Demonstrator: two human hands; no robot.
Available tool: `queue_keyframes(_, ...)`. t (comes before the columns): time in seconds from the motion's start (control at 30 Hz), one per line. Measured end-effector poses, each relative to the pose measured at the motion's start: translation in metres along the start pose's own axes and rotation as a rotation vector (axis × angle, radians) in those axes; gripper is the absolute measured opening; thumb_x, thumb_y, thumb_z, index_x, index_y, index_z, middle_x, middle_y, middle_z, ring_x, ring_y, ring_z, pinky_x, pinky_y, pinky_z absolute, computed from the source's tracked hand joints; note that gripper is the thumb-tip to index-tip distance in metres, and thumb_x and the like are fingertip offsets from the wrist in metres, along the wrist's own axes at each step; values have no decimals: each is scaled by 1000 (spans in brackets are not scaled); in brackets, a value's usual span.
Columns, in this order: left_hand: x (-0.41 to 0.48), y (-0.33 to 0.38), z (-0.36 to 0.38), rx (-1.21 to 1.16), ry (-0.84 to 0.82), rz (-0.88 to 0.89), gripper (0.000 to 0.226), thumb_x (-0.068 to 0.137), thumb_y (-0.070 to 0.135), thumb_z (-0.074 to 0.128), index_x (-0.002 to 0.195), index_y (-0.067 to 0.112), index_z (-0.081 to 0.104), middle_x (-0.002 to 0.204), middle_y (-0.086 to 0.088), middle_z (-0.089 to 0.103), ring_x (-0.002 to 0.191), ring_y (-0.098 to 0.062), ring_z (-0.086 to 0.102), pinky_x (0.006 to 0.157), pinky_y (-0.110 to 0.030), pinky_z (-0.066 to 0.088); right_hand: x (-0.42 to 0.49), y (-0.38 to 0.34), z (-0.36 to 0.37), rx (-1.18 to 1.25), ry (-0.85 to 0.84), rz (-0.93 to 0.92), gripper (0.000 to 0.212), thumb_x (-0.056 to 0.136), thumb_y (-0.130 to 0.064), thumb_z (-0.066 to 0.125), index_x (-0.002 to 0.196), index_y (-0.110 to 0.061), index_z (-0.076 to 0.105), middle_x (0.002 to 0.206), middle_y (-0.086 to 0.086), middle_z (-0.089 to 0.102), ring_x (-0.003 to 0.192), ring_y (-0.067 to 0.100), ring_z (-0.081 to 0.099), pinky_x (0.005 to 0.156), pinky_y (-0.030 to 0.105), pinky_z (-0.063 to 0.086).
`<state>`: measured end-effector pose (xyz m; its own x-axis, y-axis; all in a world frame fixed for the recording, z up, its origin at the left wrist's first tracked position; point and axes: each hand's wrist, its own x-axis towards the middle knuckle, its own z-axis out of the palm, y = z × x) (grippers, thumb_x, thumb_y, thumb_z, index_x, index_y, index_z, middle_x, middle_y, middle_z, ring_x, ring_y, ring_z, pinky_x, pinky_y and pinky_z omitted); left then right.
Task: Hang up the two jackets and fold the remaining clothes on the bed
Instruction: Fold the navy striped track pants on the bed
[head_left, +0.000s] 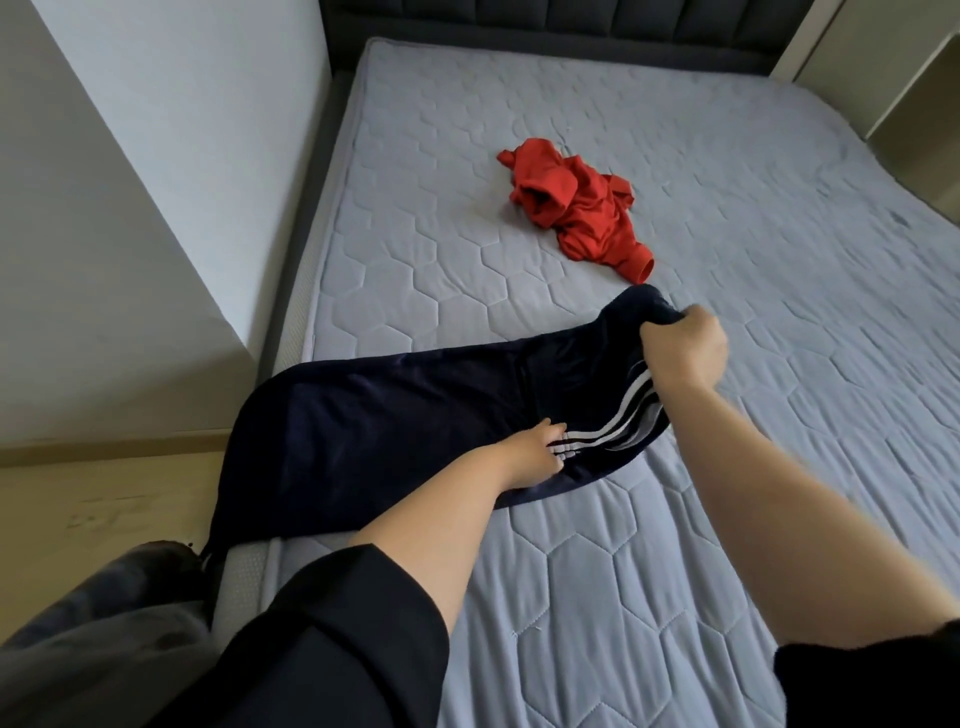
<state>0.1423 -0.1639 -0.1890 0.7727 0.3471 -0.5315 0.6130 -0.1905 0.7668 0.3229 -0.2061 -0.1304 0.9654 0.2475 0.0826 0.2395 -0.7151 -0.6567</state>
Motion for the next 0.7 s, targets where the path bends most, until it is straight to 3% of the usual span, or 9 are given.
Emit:
queue_keyframes(0.07, -10, -5, -11, -592, 78, -67, 39, 100, 25, 41, 137, 15, 44, 148, -4, 37, 132, -17, 37, 107, -28, 25, -24, -29, 4, 20, -42, -142, 18, 76, -26, 60, 85, -12, 54, 76, 2, 54, 70, 25, 50, 60, 28, 35)
queue_keyframes(0.13, -18, -23, -30, -1060, 164, -59, 40, 101, 35, 33, 135, 17, 45, 143, -8, 44, 129, -22, 42, 107, -37, 26, -53, -51, 12, 66, -210, -313, 23, 75, -29, 66, 77, -12, 51, 65, -2, 49, 60, 17, 46, 51, 29, 32)
queue_keyframes(0.2, -28, -53, -53, -1343, 264, -41, 51, 101, 45, 23, 141, 17, 38, 143, -10, 44, 131, -29, 41, 107, -43, 25, -79, -65, 19, 133, -500, -464, 28, 74, -34, 72, 69, -13, 54, 55, -6, 47, 51, 7, 44, 48, 25, 35)
queue_keyframes(0.27, -40, -82, -71, -1475, 323, -30, 60, 98, 56, 20, 140, 18, 39, 140, -13, 48, 128, -31, 44, 105, -47, 31, -95, -71, 22, 257, -785, -445, 30, 80, -39, 69, 67, -14, 62, 50, -6, 56, 44, 3, 48, 47, 17, 41)
queue_keyframes(0.37, -58, -107, -84, -1486, 267, -44, 67, 92, 64, 29, 122, 13, 60, 120, -15, 64, 107, -32, 63, 82, -44, 51, -96, -65, 33, 496, -787, -247, 29, 91, -29, 58, 65, -15, 61, 55, -5, 62, 43, 7, 53, 47, 23, 43)
queue_keyframes(0.43, -66, -110, -85, -1432, 307, -134, 52, 91, 54, 48, 111, 11, 67, 109, -15, 69, 95, -30, 68, 73, -40, 54, -90, -50, 43, 422, -601, -146, 27, 89, -24, 56, 63, -16, 56, 57, -3, 56, 50, 11, 50, 51, 25, 40)
queue_keyframes(0.5, -67, -114, -83, -1312, 416, -209, 35, 90, 32, 60, 114, 7, 64, 104, -16, 70, 91, -30, 68, 77, -42, 54, -87, -30, 54, 252, -515, -76, 26, 86, -26, 55, 64, -15, 48, 57, -2, 46, 56, 17, 42, 50, 26, 33)
queue_keyframes(0.6, -67, -120, -82, -1010, 606, -275, 33, 87, 8, 62, 119, 5, 57, 99, -17, 65, 91, -32, 63, 86, -45, 51, -95, -5, 68, 216, -693, 156, 30, 86, -39, 60, 82, -11, 54, 72, 7, 52, 71, 23, 51, 60, 28, 43)
queue_keyframes(0.7, -71, -128, -81, -875, 658, -315, 36, 84, 0, 59, 119, 9, 57, 94, -15, 63, 86, -30, 61, 74, -38, 51, -102, 0, 74, 281, -881, 314, 44, 79, -44, 71, 103, -8, 61, 94, 10, 66, 88, 27, 64, 76, 33, 52)
